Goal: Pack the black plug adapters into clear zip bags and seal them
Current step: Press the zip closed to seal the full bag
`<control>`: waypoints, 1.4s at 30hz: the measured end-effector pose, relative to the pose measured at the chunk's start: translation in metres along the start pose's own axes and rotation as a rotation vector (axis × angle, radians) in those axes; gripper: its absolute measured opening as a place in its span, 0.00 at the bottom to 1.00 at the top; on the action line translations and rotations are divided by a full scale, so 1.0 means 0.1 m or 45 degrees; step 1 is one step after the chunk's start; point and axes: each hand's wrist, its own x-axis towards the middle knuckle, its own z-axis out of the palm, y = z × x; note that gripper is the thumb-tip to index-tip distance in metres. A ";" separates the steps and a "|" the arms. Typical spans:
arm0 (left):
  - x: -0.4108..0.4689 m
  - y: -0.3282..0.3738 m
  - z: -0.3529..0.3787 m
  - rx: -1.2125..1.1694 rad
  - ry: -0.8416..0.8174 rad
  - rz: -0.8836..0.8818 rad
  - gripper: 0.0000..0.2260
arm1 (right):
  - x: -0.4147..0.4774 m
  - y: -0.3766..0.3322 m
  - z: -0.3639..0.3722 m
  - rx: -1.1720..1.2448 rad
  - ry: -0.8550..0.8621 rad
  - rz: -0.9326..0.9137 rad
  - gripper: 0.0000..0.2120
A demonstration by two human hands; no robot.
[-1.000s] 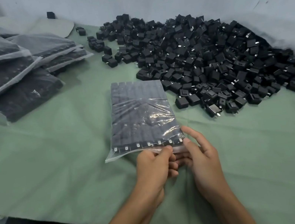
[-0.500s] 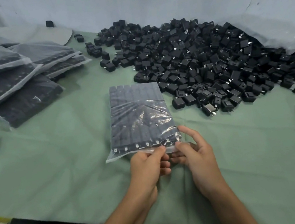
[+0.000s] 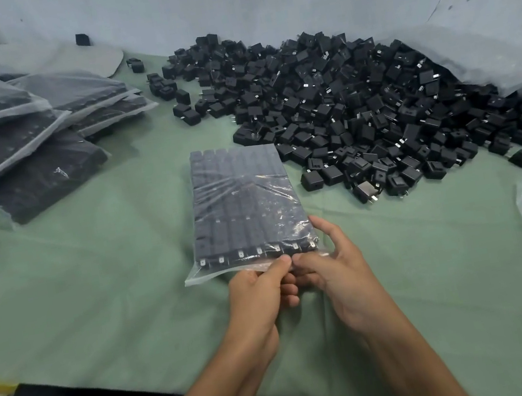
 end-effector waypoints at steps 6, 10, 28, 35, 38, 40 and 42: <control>-0.02 0.02 -0.03 -0.035 -0.014 -0.038 0.08 | 0.01 -0.04 -0.06 -0.037 -0.027 0.066 0.30; -0.03 0.02 -0.05 -0.042 0.002 -0.063 0.09 | 0.04 -0.10 -0.19 -0.101 0.017 0.120 0.30; -0.07 0.06 -0.05 -0.053 0.024 -0.089 0.09 | 0.03 -0.13 -0.29 -0.134 -0.013 0.125 0.27; -0.06 0.11 0.10 -0.059 -0.071 -0.246 0.05 | 0.00 -0.14 -0.31 -0.106 -0.076 0.113 0.26; -0.07 0.08 0.18 -0.034 -0.096 -0.256 0.04 | -0.01 -0.15 -0.34 -0.112 -0.099 0.099 0.25; -0.06 0.07 0.18 -0.010 -0.100 -0.241 0.04 | -0.01 -0.15 -0.36 -0.117 -0.110 0.095 0.25; -0.06 0.07 0.17 -0.021 -0.076 -0.227 0.04 | -0.02 -0.13 -0.37 -0.098 -0.123 0.101 0.25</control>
